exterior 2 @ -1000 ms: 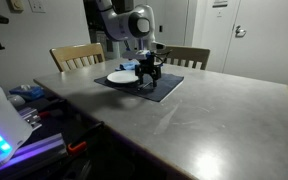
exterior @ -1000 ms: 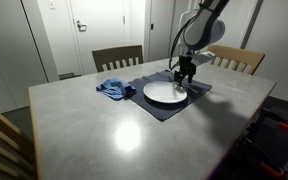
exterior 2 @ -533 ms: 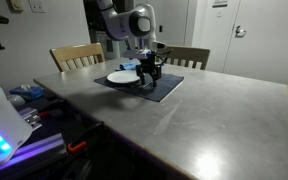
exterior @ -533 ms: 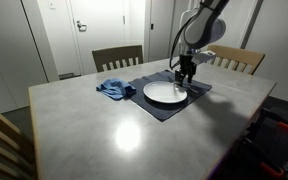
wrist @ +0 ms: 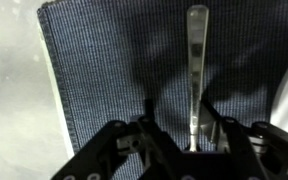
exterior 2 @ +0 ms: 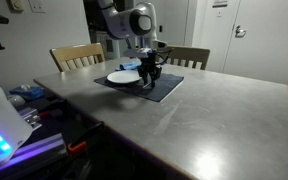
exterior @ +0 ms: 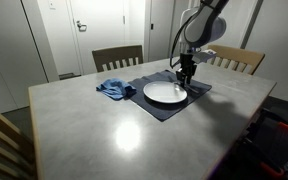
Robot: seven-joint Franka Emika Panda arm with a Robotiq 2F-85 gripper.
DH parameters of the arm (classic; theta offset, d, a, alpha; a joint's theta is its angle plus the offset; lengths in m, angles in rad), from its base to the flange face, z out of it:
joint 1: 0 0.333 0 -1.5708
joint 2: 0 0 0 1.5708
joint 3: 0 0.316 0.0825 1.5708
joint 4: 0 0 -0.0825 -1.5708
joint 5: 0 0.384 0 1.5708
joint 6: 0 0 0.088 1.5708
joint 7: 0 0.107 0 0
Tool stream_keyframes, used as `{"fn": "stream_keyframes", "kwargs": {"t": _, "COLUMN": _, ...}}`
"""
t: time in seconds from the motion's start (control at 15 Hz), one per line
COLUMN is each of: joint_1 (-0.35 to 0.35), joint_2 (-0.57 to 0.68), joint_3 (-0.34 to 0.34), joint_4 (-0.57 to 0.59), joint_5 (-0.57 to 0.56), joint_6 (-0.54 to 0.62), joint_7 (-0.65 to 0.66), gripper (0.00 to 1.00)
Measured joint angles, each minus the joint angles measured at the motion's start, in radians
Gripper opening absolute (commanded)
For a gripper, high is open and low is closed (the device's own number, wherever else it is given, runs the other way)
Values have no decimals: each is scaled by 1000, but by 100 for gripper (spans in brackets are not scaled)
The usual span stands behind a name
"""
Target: Place the fork on the plate
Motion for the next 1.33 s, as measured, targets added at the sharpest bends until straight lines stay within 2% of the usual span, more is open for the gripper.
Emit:
{"fn": "stream_keyframes", "kwargs": {"t": 0.07, "joint_1": -1, "joint_2": 0, "joint_3": 0, "joint_4": 0, "joint_5": 0, "joint_6": -1, "joint_7": -1, "gripper": 40}}
{"fn": "stream_keyframes", "kwargs": {"t": 0.27, "joint_1": -3, "joint_2": -1, "joint_3": 1, "joint_4": 0, "joint_5": 0, "joint_6": -5, "joint_7": -3, "gripper": 33}}
{"fn": "stream_keyframes", "kwargs": {"t": 0.33, "joint_1": -3, "joint_2": -1, "joint_3": 2, "joint_4": 0, "joint_5": 0, "joint_6": -5, "joint_7": -4, "gripper": 28}}
{"fn": "stream_keyframes", "kwargs": {"t": 0.4, "joint_1": -3, "joint_2": -1, "joint_3": 2, "joint_4": 0, "joint_5": 0, "joint_6": -6, "joint_7": -5, "gripper": 14}}
{"fn": "stream_keyframes", "kwargs": {"t": 0.47, "joint_1": -3, "joint_2": -2, "joint_3": 4, "joint_4": 0, "joint_5": 0, "joint_6": -6, "joint_7": -5, "gripper": 6}}
{"fn": "stream_keyframes", "kwargs": {"t": 0.53, "joint_1": -3, "joint_2": -2, "joint_3": 5, "joint_4": 0, "joint_5": 0, "joint_6": -6, "joint_7": -5, "gripper": 6}}
{"fn": "stream_keyframes", "kwargs": {"t": 0.6, "joint_1": -3, "joint_2": -2, "joint_3": 6, "joint_4": 0, "joint_5": 0, "joint_6": -7, "joint_7": -5, "gripper": 1}}
{"fn": "stream_keyframes", "kwargs": {"t": 1.33, "joint_1": -4, "joint_2": -3, "joint_3": 7, "joint_4": -1, "joint_5": 0, "joint_6": -8, "joint_7": -4, "gripper": 3}}
